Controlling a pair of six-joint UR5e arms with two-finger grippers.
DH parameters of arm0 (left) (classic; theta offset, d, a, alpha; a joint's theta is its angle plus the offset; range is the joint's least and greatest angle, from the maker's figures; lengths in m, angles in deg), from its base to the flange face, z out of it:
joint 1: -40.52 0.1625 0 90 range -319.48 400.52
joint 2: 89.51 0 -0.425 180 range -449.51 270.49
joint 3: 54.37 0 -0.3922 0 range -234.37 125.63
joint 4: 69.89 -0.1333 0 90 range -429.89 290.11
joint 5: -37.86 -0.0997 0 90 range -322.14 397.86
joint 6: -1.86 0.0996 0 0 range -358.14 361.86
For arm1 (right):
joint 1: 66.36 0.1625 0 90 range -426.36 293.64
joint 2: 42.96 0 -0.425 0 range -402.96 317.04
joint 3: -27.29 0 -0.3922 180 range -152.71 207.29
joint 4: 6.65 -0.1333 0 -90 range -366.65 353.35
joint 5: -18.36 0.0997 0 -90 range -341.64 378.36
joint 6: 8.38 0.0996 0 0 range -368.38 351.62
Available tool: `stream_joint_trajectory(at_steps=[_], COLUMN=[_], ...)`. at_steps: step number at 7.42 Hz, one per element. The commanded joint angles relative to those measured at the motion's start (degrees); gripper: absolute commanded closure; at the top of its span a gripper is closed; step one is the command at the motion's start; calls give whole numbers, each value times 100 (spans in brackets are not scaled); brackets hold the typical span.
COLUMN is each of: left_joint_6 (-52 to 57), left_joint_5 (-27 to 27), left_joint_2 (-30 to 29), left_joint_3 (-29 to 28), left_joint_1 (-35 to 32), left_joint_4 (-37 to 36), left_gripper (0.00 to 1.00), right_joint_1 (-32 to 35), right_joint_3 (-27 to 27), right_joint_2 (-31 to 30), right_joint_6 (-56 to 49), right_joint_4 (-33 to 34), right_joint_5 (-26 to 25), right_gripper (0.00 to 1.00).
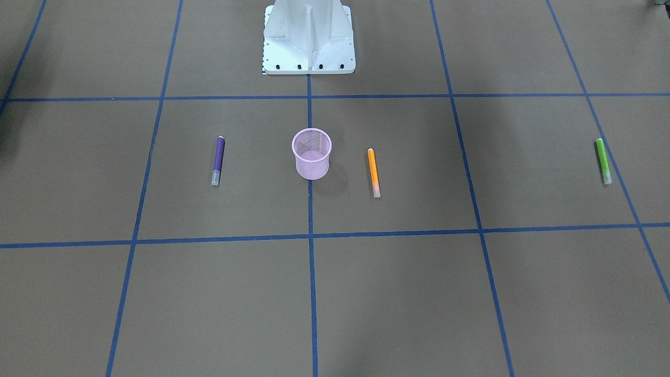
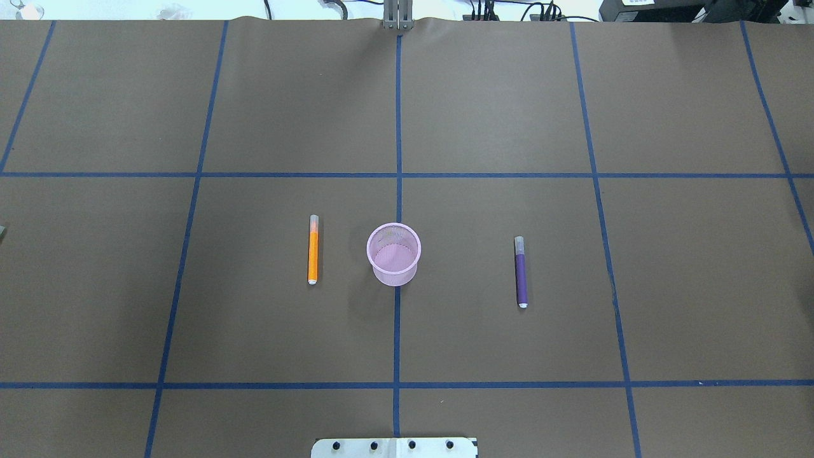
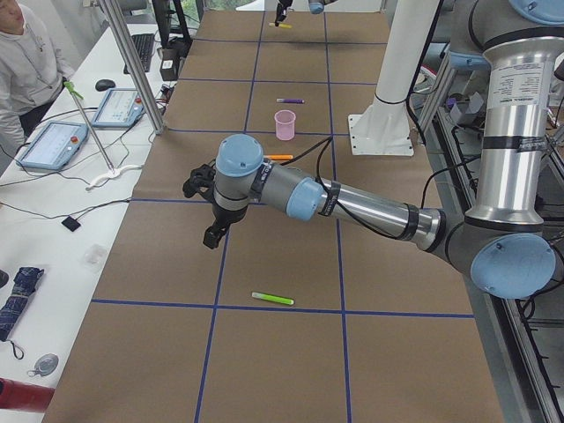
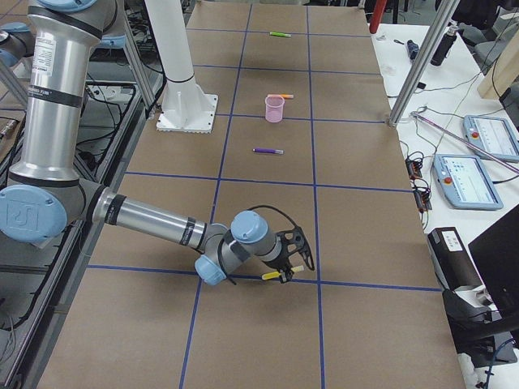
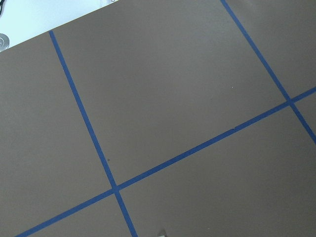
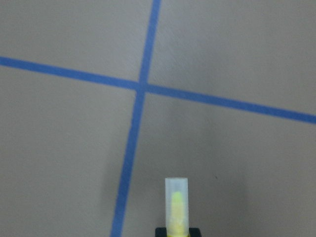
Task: Collect pens into pen holder
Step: 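Grasp the yellow highlighter with the right gripper and lift it, then carry the yellow highlighter with the right gripper over the lavender cup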
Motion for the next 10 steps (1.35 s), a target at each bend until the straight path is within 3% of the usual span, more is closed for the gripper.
stream_joint_trajectory(at_steps=[1, 4, 6, 10], left_joint_6=[-27, -18, -18, -18], left_joint_5=[-3, -3, -3, -3], left_joint_2=[-1, -1, -1, 8], left_joint_3=[-12, -29, -64, -73], left_joint_1=[9, 9, 9, 9], left_joint_4=[148, 148, 140, 140], left_gripper=[0, 0, 0, 0], right_joint_1=[-99, -1142, -2527, -5112], right_joint_3=[790, 1502, 1811, 1471], right_joint_2=[500, 1395, 1931, 3266], right_joint_6=[564, 1832, 2352, 2354], right_joint_4=[-15, 2, 11, 90], right_joint_5=[203, -154, -1965, -5411], right_gripper=[100, 100, 100, 100])
